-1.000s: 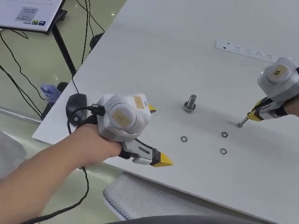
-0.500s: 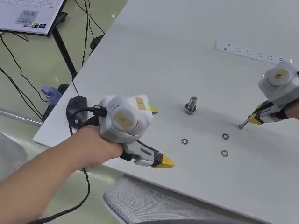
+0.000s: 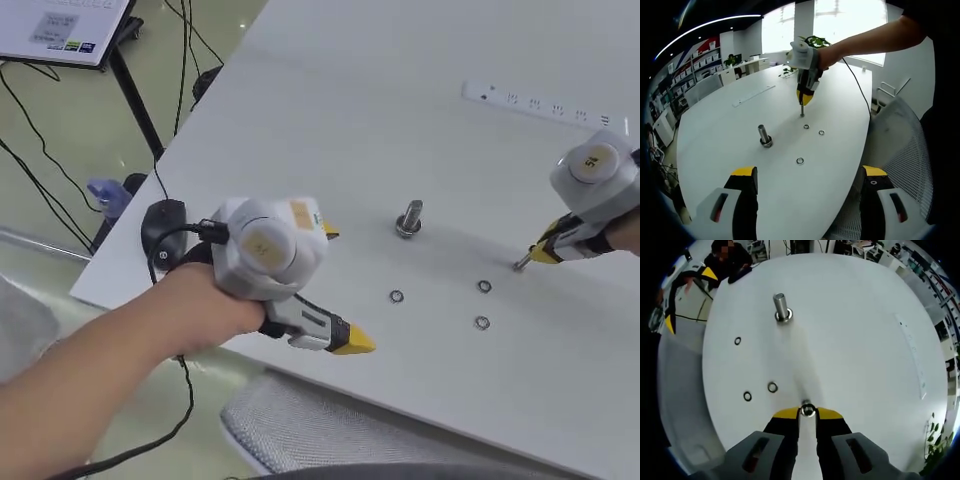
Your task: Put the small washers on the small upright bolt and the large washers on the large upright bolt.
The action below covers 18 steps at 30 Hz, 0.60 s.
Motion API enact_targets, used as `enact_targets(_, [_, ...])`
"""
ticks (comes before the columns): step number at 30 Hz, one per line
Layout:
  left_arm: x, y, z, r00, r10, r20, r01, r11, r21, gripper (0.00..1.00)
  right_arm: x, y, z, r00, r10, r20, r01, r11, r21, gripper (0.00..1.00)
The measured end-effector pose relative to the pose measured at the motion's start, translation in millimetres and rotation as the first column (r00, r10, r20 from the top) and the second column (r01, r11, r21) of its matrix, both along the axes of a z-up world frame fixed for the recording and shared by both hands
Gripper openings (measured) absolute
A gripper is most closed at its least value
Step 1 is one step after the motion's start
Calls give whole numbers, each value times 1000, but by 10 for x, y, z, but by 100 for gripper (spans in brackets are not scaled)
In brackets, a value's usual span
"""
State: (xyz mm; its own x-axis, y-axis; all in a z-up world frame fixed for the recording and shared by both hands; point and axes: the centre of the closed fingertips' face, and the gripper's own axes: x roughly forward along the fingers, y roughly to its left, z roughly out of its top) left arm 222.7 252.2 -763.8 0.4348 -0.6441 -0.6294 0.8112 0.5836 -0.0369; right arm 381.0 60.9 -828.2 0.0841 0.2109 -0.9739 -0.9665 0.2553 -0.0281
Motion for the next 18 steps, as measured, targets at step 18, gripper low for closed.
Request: enact_targets(18, [36,-19,-5,1000,0,-3,0,1000,-7,84,-27,14,-118,1000,24,6,-23,1000,-15,13])
